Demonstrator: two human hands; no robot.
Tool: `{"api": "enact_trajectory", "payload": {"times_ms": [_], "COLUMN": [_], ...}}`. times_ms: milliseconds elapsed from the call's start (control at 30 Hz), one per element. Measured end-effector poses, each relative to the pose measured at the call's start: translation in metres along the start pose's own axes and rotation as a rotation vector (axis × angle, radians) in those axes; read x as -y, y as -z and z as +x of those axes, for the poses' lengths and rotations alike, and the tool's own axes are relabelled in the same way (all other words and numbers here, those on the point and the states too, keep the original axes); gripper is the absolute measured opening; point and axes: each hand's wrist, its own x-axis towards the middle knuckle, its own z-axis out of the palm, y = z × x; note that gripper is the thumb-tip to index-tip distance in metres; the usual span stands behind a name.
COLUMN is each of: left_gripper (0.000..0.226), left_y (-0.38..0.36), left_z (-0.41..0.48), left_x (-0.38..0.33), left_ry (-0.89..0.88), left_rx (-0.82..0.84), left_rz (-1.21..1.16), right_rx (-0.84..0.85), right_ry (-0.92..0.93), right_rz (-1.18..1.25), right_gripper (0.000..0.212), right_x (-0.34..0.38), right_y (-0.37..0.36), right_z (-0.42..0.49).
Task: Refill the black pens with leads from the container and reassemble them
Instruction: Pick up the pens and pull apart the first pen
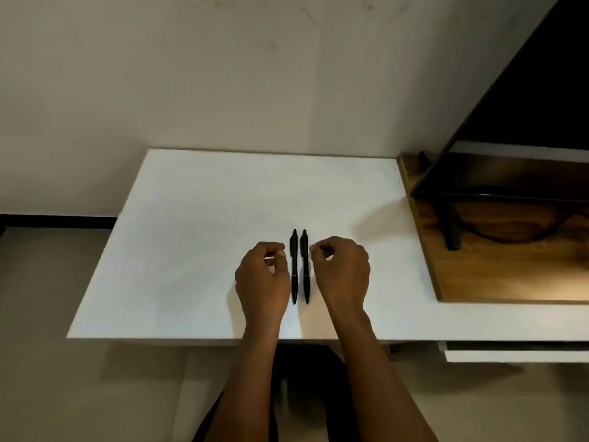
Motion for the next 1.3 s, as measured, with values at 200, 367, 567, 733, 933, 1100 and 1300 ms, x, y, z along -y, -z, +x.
{"api": "enact_trajectory", "payload": {"times_ms": [200, 367, 567, 733, 933, 1100, 1300], "left_gripper": [0.016, 0.015, 0.015, 0.014, 0.014, 0.010, 0.016], "left_y": [-0.016, -0.016, -0.015, -0.015, -0.013, -0.012, -0.017], "left_z": [0.006, 0.007, 0.007, 0.007, 0.004, 0.010, 0.012], "left_x": [-0.003, 0.001, 0.003, 0.002, -0.005, -0.013, -0.016], "left_ry": [0.087, 0.106, 0.141, 0.117, 0.012, 0.080, 0.241], "left_rx": [-0.037, -0.053, -0.041, -0.036, -0.110, -0.040, 0.239], "left_rz": [0.021, 0.017, -0.007, 0.009, -0.072, -0.337, -0.535], "right_rx": [-0.004, 0.028, 0.028, 0.011, 0.010, 0.117, 0.178], "right_ry": [-0.051, -0.042, -0.097, -0.167, -0.180, -0.087, 0.040], "right_rz": [-0.082, -0.123, -0.223, -0.160, 0.047, 0.276, 0.218], "right_gripper": [0.018, 0.015, 0.020, 0.030, 0.027, 0.011, 0.010], "right_x": [-0.006, -0.009, -0.002, -0.004, 0.000, 0.001, -0.014], "right_y": [-0.004, -0.012, -0.022, -0.018, -0.003, 0.022, 0.037], "right_z": [0.005, 0.001, 0.000, 0.001, 0.005, 0.010, 0.012]}}
